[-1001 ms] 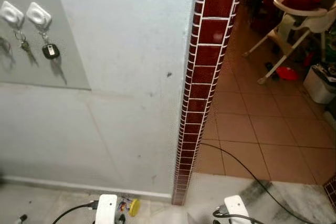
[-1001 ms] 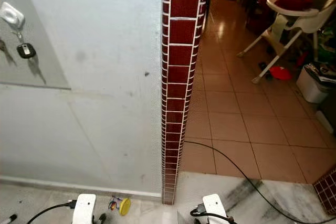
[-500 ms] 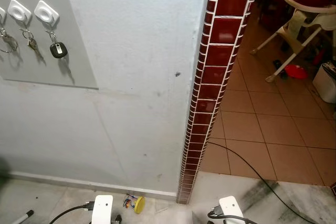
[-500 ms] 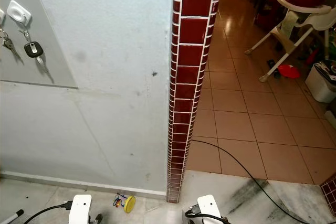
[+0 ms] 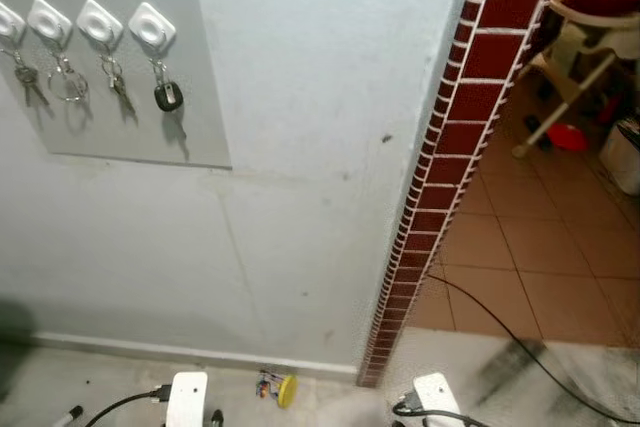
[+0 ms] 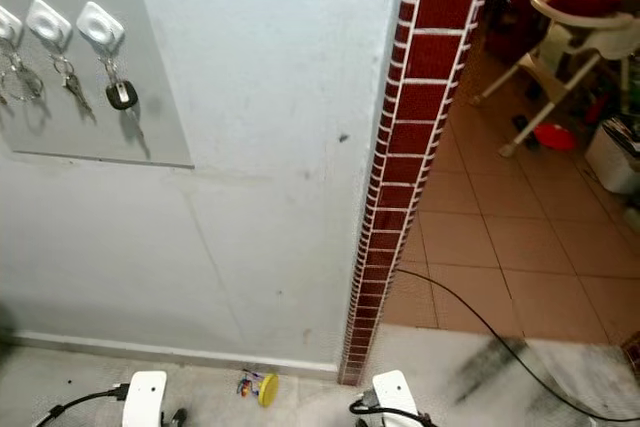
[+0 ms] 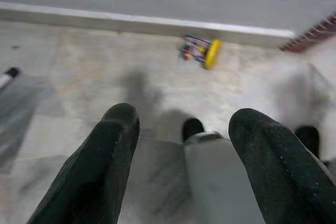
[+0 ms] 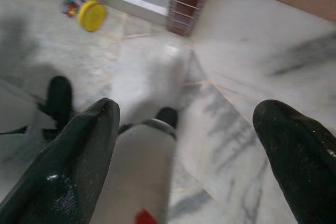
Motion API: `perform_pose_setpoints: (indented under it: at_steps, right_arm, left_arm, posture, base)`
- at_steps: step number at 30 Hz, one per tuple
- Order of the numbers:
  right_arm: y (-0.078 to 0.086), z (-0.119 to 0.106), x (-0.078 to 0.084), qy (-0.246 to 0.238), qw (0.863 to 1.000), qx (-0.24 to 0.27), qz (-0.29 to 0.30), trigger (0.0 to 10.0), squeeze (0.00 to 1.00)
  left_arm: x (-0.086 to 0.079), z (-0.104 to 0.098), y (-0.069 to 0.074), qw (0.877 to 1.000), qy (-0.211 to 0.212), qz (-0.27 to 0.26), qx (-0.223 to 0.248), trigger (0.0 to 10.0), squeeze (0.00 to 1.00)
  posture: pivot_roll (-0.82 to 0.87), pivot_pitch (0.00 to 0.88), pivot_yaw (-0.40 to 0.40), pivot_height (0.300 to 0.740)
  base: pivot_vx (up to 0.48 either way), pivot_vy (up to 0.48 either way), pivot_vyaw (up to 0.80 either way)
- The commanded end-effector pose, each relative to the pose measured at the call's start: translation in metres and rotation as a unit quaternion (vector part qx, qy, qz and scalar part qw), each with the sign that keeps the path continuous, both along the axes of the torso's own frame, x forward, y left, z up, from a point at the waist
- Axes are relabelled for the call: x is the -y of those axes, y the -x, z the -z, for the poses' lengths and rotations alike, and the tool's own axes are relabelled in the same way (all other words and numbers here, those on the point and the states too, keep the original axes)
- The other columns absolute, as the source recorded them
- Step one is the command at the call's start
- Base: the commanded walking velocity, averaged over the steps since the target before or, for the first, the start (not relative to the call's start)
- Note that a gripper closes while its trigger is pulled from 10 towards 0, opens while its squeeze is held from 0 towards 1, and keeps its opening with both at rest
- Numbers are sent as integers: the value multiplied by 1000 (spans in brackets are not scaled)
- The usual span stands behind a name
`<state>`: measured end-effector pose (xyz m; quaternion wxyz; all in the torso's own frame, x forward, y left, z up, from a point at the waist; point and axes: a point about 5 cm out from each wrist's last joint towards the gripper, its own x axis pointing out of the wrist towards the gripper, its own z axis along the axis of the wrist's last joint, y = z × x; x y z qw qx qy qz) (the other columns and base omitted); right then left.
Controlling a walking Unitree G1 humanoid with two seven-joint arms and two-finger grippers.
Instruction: Hang keys on a hook
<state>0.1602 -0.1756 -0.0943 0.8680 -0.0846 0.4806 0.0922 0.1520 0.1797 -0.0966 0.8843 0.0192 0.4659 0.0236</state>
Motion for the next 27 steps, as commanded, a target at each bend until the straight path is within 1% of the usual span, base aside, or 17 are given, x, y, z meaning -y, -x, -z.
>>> perform_pose_setpoints:
  at_steps: [1,12,14,27]
  right_arm:
    - [-1,0,0,2,1000,0,-3,10000,0]
    - [0,0,0,5,1000,-5,-7,10000,0]
    - [1,1,0,14,1000,-13,-15,10000,0]
    - [1,1,0,14,1000,-13,-15,10000,0]
  left_arm:
    - [-2,0,0,1000,-6,4,-2,10000,0]
    - [-2,0,0,1000,-4,5,-2,10000,0]
    - [-2,0,0,1000,-4,4,-3,10000,0]
    - [-2,0,0,1000,-4,4,-3,10000,0]
  posture:
    - [-93,0,-1,740]
    - [-92,0,1,740]
    - [-91,0,1,740]
    - [-91,0,1,740]
  base:
    - [0,0,0]
    - [0,0,0]
    - [0,0,0]
    - [0,0,0]
